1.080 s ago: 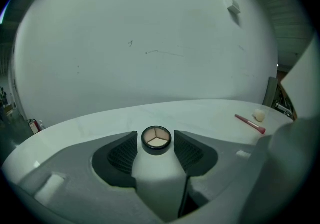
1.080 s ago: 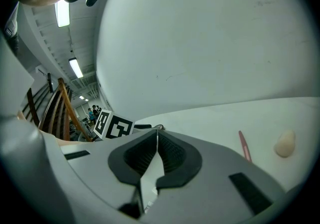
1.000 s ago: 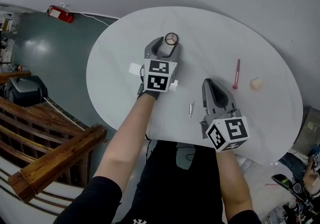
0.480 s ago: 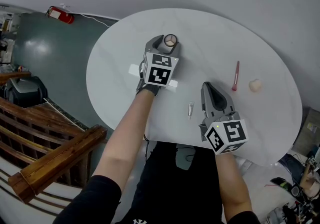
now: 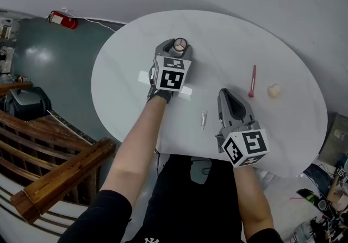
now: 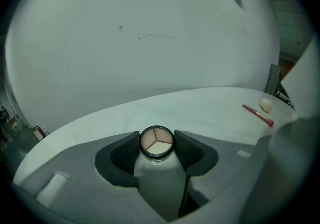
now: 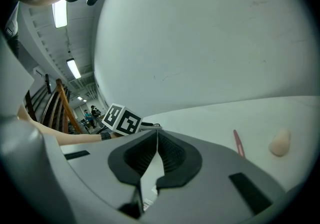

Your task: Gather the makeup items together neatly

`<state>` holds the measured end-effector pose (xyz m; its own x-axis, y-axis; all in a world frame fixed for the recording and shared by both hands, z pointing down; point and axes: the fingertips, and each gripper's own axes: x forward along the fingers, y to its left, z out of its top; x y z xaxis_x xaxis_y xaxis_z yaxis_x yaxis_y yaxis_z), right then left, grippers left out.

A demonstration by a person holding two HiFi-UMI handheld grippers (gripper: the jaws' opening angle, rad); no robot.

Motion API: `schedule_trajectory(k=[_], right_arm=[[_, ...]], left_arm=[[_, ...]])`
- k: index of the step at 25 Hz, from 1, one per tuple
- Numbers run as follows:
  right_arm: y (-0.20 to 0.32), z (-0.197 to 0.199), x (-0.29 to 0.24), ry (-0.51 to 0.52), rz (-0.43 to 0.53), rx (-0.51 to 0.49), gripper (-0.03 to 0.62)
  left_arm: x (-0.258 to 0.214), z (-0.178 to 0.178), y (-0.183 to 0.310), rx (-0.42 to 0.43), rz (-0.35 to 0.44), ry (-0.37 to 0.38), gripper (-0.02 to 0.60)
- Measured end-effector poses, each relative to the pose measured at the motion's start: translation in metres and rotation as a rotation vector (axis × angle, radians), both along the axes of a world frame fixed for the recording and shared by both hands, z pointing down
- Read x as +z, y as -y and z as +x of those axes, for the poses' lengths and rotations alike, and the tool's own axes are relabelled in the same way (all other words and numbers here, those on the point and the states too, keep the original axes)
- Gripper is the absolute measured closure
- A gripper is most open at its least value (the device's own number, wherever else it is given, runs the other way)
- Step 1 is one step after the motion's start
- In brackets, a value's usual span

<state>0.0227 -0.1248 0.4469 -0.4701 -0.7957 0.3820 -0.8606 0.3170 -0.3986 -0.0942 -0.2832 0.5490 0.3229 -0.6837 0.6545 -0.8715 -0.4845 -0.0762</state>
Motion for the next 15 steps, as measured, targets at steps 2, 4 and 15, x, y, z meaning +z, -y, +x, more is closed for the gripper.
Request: schedule_trajectory(k=[2,4,15], right_arm=[[-0.001,0.001,-0.001,-0.002,0.000,0.003,0.577],[-0.001,0.003,-0.001,-0.006,0.001,0.006,0.577],[-0.009,0.006,-0.013,-0.016,0.012,0.018,0.577]], left_arm=[[-0.001,-0.002,0.000,-0.007,0.003,-0.009,0.358],[-0.002,-0.003,0.001,-0.014,0.006,-0.017,0.358],[-0.021,-0.002,-0.020,-0.012,0.029,-0.026,0.359]])
